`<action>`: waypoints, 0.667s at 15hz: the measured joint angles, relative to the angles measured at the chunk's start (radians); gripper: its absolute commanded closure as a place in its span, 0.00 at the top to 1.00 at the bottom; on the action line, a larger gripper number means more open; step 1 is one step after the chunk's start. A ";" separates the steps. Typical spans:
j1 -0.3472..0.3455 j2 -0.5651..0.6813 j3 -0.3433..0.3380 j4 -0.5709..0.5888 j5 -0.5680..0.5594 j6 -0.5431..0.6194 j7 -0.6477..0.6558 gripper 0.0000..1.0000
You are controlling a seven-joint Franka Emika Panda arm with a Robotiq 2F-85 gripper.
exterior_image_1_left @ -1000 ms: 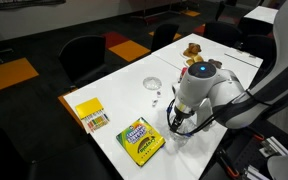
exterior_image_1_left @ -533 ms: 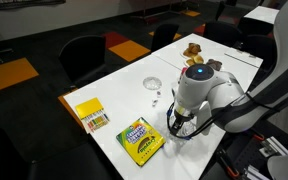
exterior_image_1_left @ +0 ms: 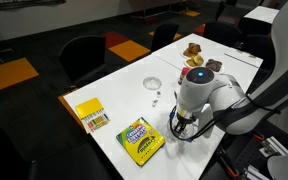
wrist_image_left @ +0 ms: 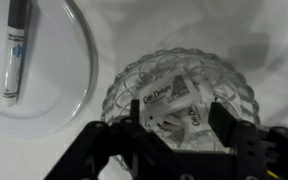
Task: Remove some packets from the glass bowl and put them on the plate
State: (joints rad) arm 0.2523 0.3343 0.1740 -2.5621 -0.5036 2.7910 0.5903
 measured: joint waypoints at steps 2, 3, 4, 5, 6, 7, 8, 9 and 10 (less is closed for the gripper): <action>0.000 0.012 -0.003 -0.002 -0.001 0.001 0.006 0.93; 0.000 0.020 -0.005 -0.002 -0.001 0.001 0.008 0.66; 0.000 0.027 -0.008 -0.002 -0.002 0.002 0.009 0.65; 0.000 0.033 -0.010 -0.001 -0.003 0.002 0.011 0.58; 0.000 0.041 -0.011 -0.001 -0.004 0.003 0.013 0.51; 0.000 0.043 -0.011 0.000 -0.004 0.006 0.015 0.42; 0.000 0.043 -0.012 0.000 -0.004 0.006 0.018 0.36; 0.000 0.042 -0.012 0.001 -0.004 0.006 0.020 0.29; 0.000 0.040 -0.012 0.002 -0.004 0.006 0.023 0.23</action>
State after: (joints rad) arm 0.2525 0.3740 0.1624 -2.5602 -0.5074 2.7973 0.6133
